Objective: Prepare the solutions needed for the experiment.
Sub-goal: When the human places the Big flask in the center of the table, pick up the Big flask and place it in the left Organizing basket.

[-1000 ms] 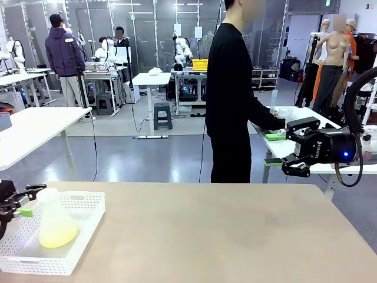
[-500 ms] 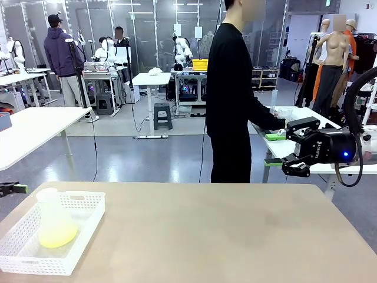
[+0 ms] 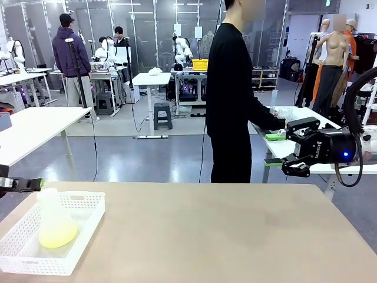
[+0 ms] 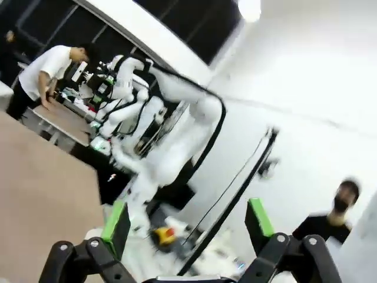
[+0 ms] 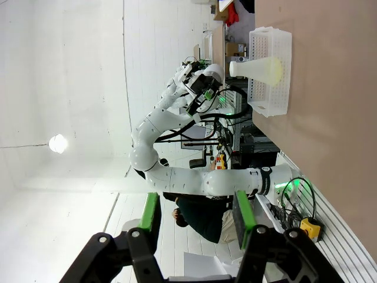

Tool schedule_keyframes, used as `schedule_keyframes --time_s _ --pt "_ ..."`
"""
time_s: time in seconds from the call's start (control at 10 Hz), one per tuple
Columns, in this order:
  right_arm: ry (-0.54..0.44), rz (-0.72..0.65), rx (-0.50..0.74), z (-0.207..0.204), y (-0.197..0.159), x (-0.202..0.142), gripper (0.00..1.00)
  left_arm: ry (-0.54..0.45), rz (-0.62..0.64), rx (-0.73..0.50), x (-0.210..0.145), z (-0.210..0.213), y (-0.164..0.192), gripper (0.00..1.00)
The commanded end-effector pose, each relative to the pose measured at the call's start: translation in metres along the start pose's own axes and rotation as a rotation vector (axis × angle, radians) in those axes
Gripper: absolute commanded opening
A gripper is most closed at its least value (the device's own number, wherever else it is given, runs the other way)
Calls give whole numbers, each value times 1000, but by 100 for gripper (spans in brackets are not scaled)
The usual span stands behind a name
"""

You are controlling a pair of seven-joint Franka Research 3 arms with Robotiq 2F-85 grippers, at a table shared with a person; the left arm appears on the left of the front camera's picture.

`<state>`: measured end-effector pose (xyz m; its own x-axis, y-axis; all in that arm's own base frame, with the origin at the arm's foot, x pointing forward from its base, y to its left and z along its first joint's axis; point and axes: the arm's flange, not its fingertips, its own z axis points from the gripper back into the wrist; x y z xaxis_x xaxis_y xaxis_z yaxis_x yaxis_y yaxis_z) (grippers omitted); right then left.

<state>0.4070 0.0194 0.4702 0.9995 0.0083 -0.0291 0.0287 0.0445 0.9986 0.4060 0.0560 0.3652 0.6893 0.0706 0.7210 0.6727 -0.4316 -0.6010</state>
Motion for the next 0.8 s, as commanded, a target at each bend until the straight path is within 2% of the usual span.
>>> schedule_keyframes --time_s 0.0,0.1,0.3,0.7 --pt "4 2 4 0 1 -1 63 -82 174 98 49 44 -74 100" --pt "4 2 4 0 1 -1 63 -86 237 136 53 42 -74 100" --pt "4 2 4 0 1 -1 63 -15 403 105 55 31 -86 100" --pt "4 2 4 0 1 -1 63 12 524 132 70 26 -88 100"
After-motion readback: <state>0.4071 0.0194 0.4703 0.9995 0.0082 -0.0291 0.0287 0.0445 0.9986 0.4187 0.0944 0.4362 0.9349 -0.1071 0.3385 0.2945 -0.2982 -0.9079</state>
